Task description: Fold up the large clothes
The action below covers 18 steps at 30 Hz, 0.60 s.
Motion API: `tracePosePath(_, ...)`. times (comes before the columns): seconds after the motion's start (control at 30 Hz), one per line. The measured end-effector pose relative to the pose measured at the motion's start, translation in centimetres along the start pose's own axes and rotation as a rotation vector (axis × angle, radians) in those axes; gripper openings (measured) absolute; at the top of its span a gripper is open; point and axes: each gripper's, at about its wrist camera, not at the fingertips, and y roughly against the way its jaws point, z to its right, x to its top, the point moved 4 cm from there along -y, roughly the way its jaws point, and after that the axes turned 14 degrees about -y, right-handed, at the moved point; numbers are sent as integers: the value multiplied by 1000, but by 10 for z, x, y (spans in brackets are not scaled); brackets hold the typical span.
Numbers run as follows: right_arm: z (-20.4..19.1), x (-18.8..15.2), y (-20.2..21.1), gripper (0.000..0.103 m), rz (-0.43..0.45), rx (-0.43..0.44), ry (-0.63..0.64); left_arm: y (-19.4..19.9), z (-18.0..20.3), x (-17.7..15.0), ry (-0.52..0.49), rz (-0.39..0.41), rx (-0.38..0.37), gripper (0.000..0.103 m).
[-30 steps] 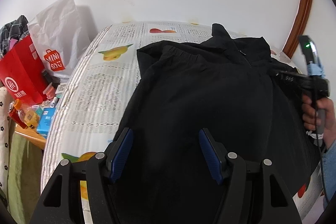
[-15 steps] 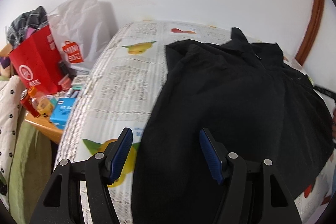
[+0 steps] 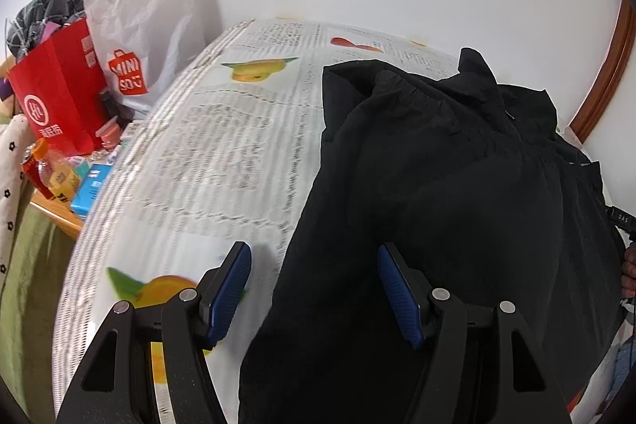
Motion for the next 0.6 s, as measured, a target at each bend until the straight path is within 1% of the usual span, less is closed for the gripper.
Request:
tracePosePath(0.2, 20, 21, -12, 61, 11, -29, -1, -13, 26, 15, -54, -3, 1, 63)
tracePosePath(0.33, 36, 33, -17, 65, 9, -34, -13, -18, 39, 23, -64, -7, -12, 63)
tracePosePath(0.47, 47, 37, -14, 65, 9, -33, -27, -16, 46, 23, -86, -6, -11, 63)
tracePosePath(0.53, 48, 34, -3, 66, 41, -86, -9, -11, 47, 20, -98, -6, -14, 63)
tracePosePath(0.6, 43, 26, 15, 66, 90, -119, 19, -9, 45, 18, -103, -7, -29, 63)
